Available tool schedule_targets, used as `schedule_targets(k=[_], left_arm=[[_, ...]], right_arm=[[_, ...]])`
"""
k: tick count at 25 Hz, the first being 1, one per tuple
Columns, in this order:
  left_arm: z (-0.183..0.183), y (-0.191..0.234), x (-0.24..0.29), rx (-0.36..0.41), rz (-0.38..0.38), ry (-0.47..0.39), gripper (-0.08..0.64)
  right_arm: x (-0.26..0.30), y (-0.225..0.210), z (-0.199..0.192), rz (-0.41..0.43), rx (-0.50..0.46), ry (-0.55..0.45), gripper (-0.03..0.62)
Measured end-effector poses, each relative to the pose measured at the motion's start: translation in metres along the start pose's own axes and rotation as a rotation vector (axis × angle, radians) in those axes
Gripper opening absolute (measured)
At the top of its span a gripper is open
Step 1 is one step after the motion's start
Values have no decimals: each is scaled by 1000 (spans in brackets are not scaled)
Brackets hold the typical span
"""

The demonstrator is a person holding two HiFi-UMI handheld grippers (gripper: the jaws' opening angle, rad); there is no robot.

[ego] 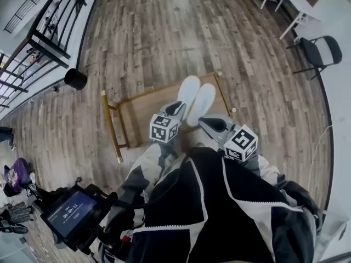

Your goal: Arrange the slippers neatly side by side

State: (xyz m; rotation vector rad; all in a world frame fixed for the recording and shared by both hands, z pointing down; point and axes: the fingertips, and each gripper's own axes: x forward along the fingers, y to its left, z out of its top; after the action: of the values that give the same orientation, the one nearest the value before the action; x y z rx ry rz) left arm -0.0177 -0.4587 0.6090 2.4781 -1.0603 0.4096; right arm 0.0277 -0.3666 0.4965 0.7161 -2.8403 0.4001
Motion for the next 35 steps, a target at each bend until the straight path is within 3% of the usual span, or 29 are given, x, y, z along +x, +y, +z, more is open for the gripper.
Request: schedule_targets(k=[3, 9, 13, 17, 21, 24, 28, 35], left_arm=[[-17, 15, 33, -16, 24, 79, 106], [-78, 47, 96, 119, 65, 340, 177], [-107, 63, 142, 158, 86, 428, 194], [-117, 70, 157, 178, 87, 429, 207], [-125, 74, 153, 82, 80, 445, 205], [-125, 75, 153, 59, 99, 455, 29], [-120, 77, 151, 67, 109, 444, 27], [-95, 70, 153, 2, 115, 348, 26]], right_arm=[[-16, -6, -6, -41, 11, 12, 5], [-42, -25, -16, -120, 26, 38, 5], [-61, -54, -31, -157, 54, 69, 5], [-74, -49, -41, -202, 78, 98, 5], [-80, -35, -47, -230, 74, 120, 5], [-88, -33, -46, -252, 80, 125, 5], [-87, -34, -44, -250, 75, 127, 5], [-74, -57, -40, -172, 80, 121, 5]])
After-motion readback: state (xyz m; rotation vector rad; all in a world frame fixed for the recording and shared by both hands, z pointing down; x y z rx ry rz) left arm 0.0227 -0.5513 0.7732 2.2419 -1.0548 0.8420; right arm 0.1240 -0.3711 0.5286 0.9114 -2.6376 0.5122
